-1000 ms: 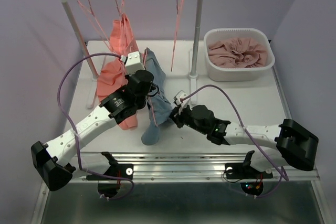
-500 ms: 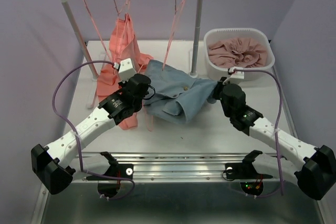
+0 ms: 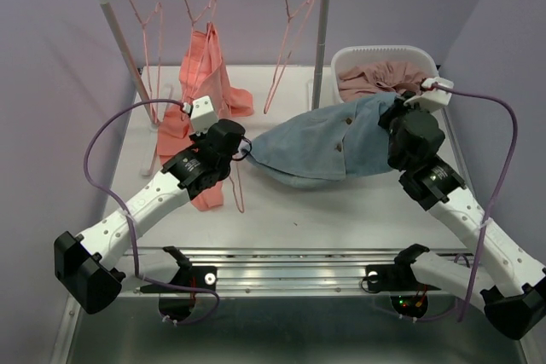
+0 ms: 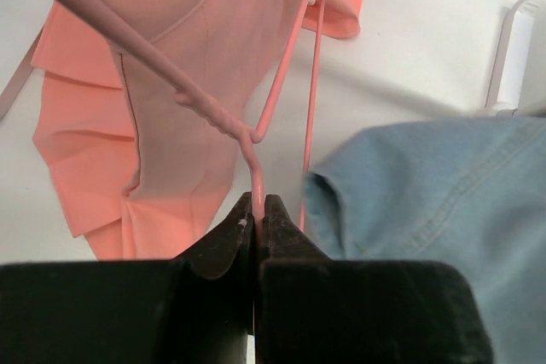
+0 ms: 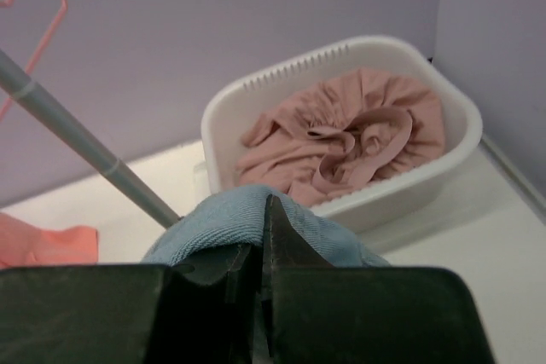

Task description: Remove the skirt from the hanger

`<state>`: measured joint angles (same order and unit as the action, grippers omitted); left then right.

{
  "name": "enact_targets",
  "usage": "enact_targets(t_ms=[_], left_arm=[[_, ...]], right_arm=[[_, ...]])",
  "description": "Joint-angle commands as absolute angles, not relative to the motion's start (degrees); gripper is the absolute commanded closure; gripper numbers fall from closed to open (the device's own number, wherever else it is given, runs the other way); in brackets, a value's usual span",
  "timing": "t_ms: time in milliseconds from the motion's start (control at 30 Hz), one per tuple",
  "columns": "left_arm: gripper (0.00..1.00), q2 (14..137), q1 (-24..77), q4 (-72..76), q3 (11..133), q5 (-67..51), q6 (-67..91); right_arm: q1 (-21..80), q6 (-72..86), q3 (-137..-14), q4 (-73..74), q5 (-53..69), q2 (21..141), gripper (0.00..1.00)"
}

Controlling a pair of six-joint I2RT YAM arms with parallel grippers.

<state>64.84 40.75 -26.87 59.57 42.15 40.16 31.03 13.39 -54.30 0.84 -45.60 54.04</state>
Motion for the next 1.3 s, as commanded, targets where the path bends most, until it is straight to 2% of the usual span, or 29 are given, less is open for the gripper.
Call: enact_targets(t_ms=[0,433,633,933,1033,1167,1267], left_arm=[[1.0,64.86,40.43,-24.35,58.45,42.81,39.73],[1.0,65.21,40.43,-17.5,55.9,39.02,36.04],[1.0,65.57,40.43,-14.86,55.37,38.15,34.19],[1.0,65.22,40.43,-13.27,54.23,37.62,33.14],[1.0,65.04,40.43,-13.27,53.79,37.71,33.13],[1.0,65.39,40.43,-12.75,53.88,37.18,32.7],[1.0,66.0,40.43,-13.09,54.4,37.44,32.61]], right_arm=[[30.41,6.95,-64.15,-2.9,-50.62,54.75,0.99],[27.96,-12.03,-96.57,-2.99,-48.78,73.2,0.99],[23.04,-12.48,-110.19,-3.08,-42.46,83.39,0.99],[14.07,-14.93,-146.05,-5.79,-40.69,106.15,0.99],[10.92,-13.64,-146.61,-10.01,-38.87,108.81,0.99],[5.28,-5.74,-138.79,-12.48,-33.33,106.44,0.99],[3.87,-5.62,-136.94,-12.39,-28.94,106.61,0.99]])
